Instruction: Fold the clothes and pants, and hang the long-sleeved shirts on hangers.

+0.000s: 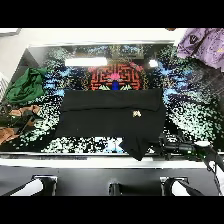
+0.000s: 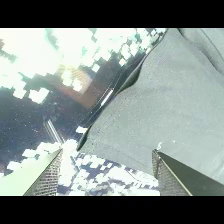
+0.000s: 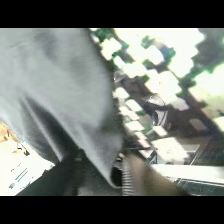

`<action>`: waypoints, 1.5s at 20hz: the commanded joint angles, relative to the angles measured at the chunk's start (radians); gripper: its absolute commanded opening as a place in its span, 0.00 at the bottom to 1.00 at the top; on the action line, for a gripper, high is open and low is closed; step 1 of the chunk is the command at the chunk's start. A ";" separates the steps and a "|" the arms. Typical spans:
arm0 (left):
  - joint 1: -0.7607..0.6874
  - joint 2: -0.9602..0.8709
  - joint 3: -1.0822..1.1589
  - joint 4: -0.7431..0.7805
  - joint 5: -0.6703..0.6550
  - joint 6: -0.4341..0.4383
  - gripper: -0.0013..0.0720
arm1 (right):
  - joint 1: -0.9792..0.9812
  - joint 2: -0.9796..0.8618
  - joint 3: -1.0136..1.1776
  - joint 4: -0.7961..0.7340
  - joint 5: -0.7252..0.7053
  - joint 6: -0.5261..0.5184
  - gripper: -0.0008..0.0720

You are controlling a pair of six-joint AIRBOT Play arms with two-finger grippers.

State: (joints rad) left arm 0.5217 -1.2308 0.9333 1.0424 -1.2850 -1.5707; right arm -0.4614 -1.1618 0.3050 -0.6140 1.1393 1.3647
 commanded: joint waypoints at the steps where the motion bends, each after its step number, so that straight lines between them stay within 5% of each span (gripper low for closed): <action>1: 0.001 0.001 -0.001 0.000 0.004 0.001 0.89 | 0.000 -0.043 -0.002 0.032 -0.034 -0.045 0.30; 2: 0.001 0.000 -0.001 0.000 0.004 0.002 0.89 | 0.000 -0.043 -0.002 0.042 -0.051 -0.058 0.12; 3: 0.001 0.000 -0.002 -0.001 0.004 0.006 0.89 | 0.000 -0.044 -0.002 0.055 -0.066 -0.066 0.05; 10: 0.017 -0.008 -0.178 -0.115 0.033 0.133 0.89 | 0.000 -0.043 -0.002 0.098 -0.092 -0.075 0.05; 26: -0.074 -0.130 -0.271 -0.209 0.182 0.188 0.83 | 0.000 -0.043 -0.002 0.098 -0.082 -0.075 0.05; 27: -0.085 -0.143 -0.271 -0.213 0.183 0.188 0.69 | 0.000 -0.043 -0.002 0.098 -0.079 -0.079 0.05; 30: -0.113 -0.164 -0.271 -0.218 0.182 0.198 0.04 | 0.000 -0.043 -0.002 0.098 -0.071 -0.086 0.05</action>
State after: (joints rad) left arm 0.4343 -1.3762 0.6617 0.8383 -1.1107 -1.3808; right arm -0.4614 -1.2045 0.3038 -0.5159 1.0550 1.2831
